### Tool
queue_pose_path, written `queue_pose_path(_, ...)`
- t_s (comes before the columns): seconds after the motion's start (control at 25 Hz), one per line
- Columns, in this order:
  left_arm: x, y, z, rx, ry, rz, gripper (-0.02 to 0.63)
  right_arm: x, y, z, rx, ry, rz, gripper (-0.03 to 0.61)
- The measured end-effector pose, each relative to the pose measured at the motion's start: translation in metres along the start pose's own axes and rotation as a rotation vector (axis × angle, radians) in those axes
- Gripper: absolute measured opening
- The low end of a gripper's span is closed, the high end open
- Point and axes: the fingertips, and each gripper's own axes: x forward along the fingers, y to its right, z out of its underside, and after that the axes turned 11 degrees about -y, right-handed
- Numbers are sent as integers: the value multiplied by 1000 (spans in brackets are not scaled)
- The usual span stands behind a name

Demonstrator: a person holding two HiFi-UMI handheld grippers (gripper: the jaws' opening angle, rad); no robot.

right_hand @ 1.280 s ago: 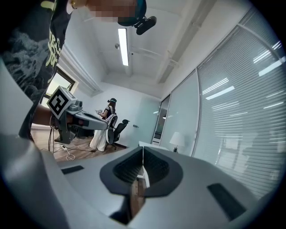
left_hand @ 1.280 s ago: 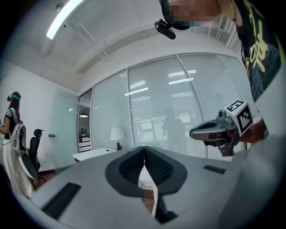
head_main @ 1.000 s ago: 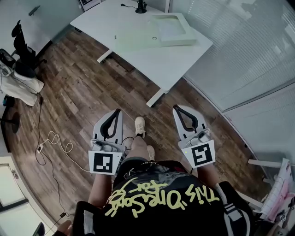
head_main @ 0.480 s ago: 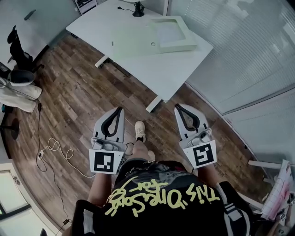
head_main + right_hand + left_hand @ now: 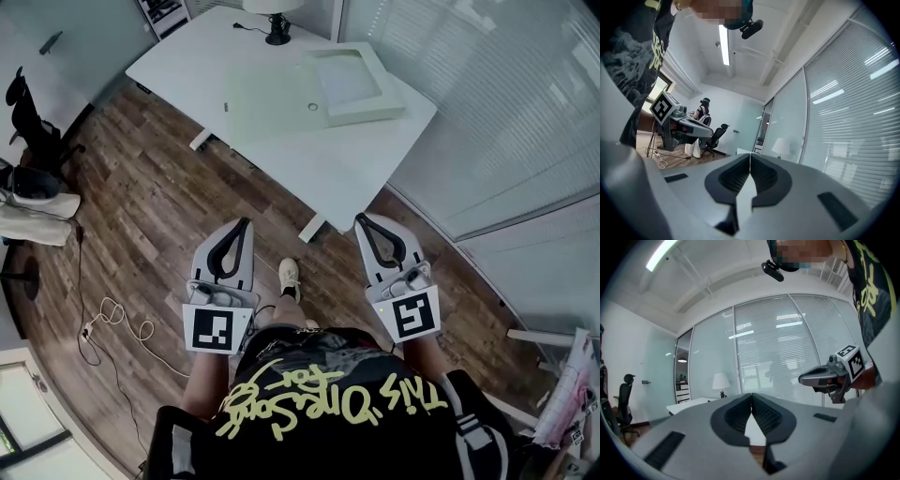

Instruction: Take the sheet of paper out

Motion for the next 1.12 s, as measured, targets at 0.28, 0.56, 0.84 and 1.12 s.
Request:
queue_pose_path(0.28,31,-24,-4,9,-10,14,8,36,16,1,8,-14,12,8)
queue_pose_path(0.56,55,-54,-8,9,-14,26,8,72,22,-11,7,-5,29,8)
queue_pose_path(0.84,82,-72,-15,14,2,68,8,93,34,-14,-1,-25,74,8)
queue_pose_path(1.12,110,-83,-19,20,11,106,8,115,50,-14,-3,-30,111,8)
